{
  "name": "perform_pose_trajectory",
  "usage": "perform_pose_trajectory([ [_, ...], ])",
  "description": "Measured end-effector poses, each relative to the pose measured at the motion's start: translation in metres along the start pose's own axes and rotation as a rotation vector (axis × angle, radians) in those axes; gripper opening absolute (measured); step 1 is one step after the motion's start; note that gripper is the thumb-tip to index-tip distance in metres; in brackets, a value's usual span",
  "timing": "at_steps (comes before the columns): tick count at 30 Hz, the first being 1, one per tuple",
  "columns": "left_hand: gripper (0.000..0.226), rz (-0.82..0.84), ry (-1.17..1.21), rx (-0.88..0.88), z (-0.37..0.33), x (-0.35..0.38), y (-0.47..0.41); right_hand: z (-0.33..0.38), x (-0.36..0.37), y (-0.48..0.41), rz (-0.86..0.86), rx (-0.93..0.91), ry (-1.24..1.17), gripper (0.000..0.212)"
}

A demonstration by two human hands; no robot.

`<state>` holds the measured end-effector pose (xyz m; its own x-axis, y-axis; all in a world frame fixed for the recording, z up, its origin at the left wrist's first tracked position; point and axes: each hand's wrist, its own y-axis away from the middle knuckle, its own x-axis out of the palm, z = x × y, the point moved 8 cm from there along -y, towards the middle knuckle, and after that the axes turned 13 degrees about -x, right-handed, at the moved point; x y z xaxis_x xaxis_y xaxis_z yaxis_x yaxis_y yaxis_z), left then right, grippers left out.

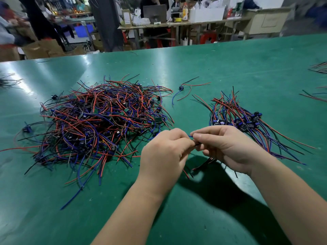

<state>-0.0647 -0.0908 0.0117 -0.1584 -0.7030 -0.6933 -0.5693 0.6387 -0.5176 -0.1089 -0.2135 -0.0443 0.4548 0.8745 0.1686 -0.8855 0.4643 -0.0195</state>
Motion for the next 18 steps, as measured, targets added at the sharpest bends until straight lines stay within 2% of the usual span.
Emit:
perform_pose_trajectory([
  [3,0.007,0.003,-0.121,0.025,-0.004,0.002,0.001,0.003,-0.005,0.001,-0.043,-0.020,0.135,0.010],
  [7,0.008,-0.035,-0.153,0.080,-0.011,0.000,0.002,0.002,-0.010,0.000,-0.132,-0.027,0.142,0.028],
  [10,0.009,-0.059,-0.186,0.128,-0.015,0.000,0.003,-0.005,-0.007,0.001,-0.147,0.057,0.016,0.033],
  [13,0.011,-0.073,-0.260,0.168,-0.018,0.005,0.005,-0.008,-0.002,0.001,-0.110,0.093,-0.016,0.029],
  [18,0.010,-0.075,-0.243,0.149,-0.018,0.007,0.006,0.006,-0.007,0.002,-0.132,-0.036,0.031,0.016],
])
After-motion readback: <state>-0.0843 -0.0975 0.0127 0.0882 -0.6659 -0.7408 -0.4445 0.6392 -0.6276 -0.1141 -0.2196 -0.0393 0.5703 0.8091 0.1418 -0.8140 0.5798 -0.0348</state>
